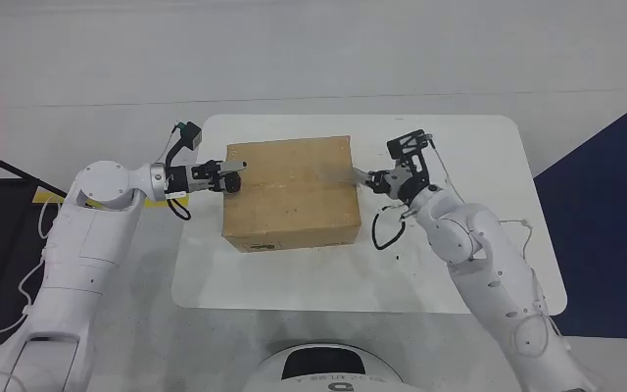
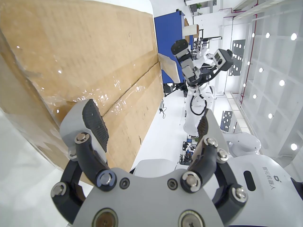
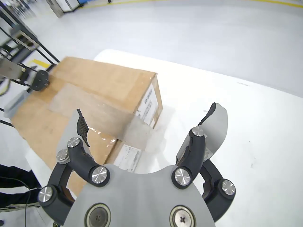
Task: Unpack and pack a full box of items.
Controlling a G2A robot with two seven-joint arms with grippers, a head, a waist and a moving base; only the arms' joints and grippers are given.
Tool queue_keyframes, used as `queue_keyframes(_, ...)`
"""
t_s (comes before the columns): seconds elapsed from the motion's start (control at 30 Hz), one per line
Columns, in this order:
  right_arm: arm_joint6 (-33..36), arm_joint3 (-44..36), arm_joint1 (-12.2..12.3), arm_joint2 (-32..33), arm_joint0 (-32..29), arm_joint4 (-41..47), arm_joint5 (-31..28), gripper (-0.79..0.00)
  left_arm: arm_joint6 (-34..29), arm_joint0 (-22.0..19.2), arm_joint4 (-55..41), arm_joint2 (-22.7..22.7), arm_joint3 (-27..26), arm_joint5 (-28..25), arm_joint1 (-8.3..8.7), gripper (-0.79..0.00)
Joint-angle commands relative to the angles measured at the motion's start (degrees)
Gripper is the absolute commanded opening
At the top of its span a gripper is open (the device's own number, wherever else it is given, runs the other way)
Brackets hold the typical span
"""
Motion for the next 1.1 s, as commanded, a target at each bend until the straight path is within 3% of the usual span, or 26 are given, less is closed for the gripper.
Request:
queue_keyframes(0.0, 1.66, 1.12, -0.15, -0.69, 0.99, 0.17, -0.19, 0.000, 0.00, 0.00, 0.00, 0.00, 0.00, 0.00, 0.00, 0.000)
queue_keyframes(0.23, 3.78, 2.91, -0.56, -2.22, 2.37, -3.83, 3.44, 0.000, 0.00, 0.00, 0.00, 0.00, 0.00, 0.00, 0.00, 0.000)
queue_keyframes(0.7, 8.50, 2.50, -3.29, -14.38, 8.47, -16.93, 10.67, 0.000, 0.00, 0.00, 0.00, 0.00, 0.00, 0.00, 0.00, 0.000)
queue_keyframes(0.9, 7.75, 1.02, -4.91, -18.77, 10.72, -18.24, 12.37, 0.000, 0.00, 0.00, 0.00, 0.00, 0.00, 0.00, 0.00, 0.000)
queue_keyframes(1.07, 5.67, 0.83, -6.79, -22.35, 13.31, -14.20, 12.37, 0.000, 0.00, 0.00, 0.00, 0.00, 0.00, 0.00, 0.00, 0.000)
